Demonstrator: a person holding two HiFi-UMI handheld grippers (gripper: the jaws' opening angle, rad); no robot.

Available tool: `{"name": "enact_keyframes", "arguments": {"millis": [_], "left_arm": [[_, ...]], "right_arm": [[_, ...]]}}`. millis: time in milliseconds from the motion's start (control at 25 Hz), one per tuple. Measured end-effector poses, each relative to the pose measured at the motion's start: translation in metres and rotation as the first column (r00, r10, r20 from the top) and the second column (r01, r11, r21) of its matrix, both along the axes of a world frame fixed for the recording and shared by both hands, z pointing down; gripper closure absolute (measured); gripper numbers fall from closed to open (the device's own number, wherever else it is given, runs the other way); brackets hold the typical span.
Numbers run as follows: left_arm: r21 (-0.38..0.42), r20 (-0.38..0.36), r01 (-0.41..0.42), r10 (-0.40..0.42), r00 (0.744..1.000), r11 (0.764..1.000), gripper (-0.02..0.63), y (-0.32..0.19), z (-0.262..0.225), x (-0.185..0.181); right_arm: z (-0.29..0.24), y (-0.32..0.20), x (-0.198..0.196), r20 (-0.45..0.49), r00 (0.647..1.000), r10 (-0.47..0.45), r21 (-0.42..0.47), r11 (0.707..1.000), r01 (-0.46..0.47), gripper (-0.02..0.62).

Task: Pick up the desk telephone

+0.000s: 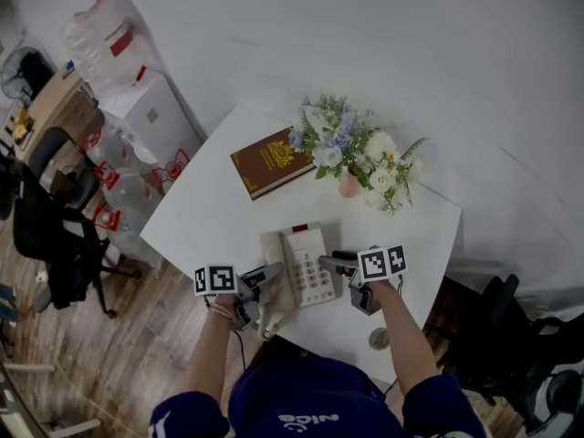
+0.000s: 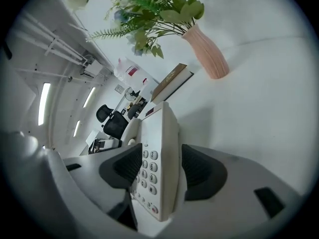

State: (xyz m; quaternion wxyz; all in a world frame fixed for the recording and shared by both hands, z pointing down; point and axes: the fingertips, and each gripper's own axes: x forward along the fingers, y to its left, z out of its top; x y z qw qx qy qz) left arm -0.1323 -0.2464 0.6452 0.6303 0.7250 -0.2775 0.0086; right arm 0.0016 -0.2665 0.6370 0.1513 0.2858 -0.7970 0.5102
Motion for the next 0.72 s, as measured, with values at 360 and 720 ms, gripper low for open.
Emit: {"name": "enact_keyframes", "arguments": {"millis": [360, 720], "left_arm": [[-0.016, -0.071, -0.057, 0.055, 0.996, 0.998, 0.236, -0.005, 0.005, 0.005], [0.009, -0.115, -0.088, 0.088, 0.989, 0.996, 0.229, -0.007, 0.005, 0.009]], "right_arm": [[0.017, -0.002, -0.015, -0.009, 0.997, -0.079, -0.066, 0.995, 0.078, 0.35], [0.023, -0.001, -0.017, 0.059, 0.996, -0.065, -0.141, 0.987, 0.072, 0.348]]}}
